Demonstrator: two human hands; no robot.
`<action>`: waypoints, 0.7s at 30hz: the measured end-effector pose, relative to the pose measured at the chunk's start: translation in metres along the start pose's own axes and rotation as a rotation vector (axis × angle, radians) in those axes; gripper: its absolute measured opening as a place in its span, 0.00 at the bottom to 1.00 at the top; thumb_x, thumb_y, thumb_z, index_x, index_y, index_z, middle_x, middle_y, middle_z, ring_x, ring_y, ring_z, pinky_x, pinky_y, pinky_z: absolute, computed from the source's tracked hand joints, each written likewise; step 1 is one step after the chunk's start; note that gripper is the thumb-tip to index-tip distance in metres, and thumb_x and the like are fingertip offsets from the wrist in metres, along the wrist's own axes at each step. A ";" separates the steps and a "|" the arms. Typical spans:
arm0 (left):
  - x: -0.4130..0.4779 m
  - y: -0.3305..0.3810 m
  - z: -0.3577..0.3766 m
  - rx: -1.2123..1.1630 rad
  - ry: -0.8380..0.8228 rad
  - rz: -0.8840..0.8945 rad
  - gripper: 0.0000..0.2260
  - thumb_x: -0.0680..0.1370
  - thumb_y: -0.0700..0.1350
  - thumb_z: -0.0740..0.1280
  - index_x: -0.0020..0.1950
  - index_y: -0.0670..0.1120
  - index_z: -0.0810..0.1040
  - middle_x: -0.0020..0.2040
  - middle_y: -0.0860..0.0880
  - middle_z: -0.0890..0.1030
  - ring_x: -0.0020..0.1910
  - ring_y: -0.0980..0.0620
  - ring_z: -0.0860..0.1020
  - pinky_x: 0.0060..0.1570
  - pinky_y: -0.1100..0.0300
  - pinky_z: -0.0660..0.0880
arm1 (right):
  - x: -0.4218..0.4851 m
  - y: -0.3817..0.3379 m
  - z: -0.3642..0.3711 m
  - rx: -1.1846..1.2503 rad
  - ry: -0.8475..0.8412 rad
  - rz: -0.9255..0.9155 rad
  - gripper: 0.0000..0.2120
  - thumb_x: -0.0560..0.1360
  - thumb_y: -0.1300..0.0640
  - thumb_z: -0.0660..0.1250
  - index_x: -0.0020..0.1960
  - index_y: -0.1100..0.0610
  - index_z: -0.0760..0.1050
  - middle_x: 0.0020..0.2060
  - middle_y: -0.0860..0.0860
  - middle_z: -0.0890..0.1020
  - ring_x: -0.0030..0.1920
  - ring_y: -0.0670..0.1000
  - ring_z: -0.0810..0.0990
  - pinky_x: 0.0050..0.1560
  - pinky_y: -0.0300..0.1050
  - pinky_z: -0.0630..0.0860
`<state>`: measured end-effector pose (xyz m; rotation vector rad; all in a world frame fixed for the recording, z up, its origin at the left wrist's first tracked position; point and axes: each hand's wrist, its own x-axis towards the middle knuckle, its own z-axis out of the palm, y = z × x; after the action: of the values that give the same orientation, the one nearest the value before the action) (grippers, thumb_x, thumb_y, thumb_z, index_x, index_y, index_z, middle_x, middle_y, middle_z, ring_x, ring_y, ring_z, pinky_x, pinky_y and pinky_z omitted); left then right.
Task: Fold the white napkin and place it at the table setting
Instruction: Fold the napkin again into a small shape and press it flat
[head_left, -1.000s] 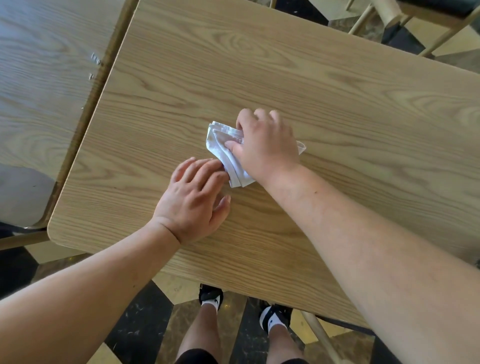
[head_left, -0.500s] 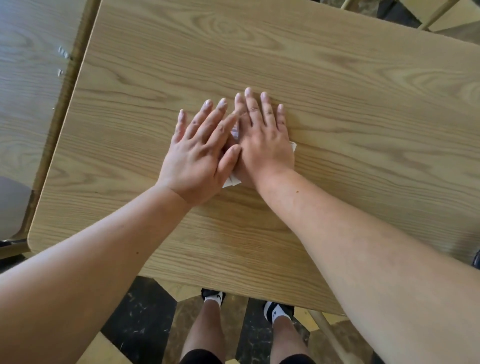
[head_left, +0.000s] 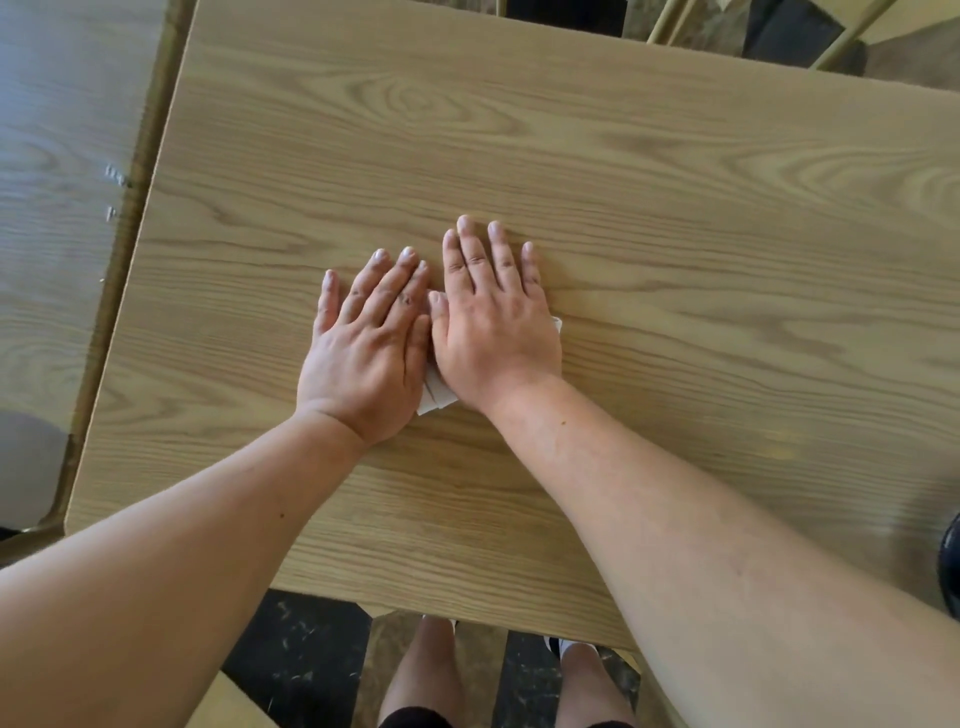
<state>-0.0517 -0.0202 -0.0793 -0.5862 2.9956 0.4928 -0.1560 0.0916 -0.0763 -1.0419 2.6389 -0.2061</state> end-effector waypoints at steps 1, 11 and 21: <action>0.000 0.001 0.000 0.007 -0.001 -0.004 0.26 0.88 0.55 0.46 0.85 0.51 0.60 0.86 0.54 0.58 0.86 0.54 0.50 0.84 0.44 0.43 | -0.001 0.003 0.000 0.004 0.007 -0.010 0.31 0.86 0.45 0.43 0.85 0.58 0.49 0.85 0.53 0.50 0.85 0.57 0.46 0.83 0.61 0.44; 0.002 0.003 0.000 0.038 0.008 -0.003 0.26 0.87 0.53 0.49 0.85 0.49 0.61 0.86 0.52 0.60 0.86 0.52 0.52 0.84 0.43 0.44 | -0.017 0.068 -0.003 -0.021 0.057 -0.008 0.29 0.86 0.48 0.46 0.85 0.57 0.52 0.85 0.51 0.53 0.85 0.57 0.49 0.83 0.61 0.46; 0.001 -0.003 0.000 0.106 -0.102 0.019 0.34 0.83 0.61 0.50 0.87 0.51 0.50 0.87 0.53 0.51 0.86 0.52 0.45 0.84 0.43 0.41 | -0.049 -0.020 -0.001 0.220 0.094 -0.196 0.31 0.85 0.47 0.47 0.83 0.61 0.57 0.83 0.58 0.61 0.84 0.60 0.54 0.83 0.61 0.49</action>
<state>-0.0514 -0.0228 -0.0804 -0.5087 2.9115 0.3504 -0.1099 0.1106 -0.0601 -1.2393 2.5206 -0.5870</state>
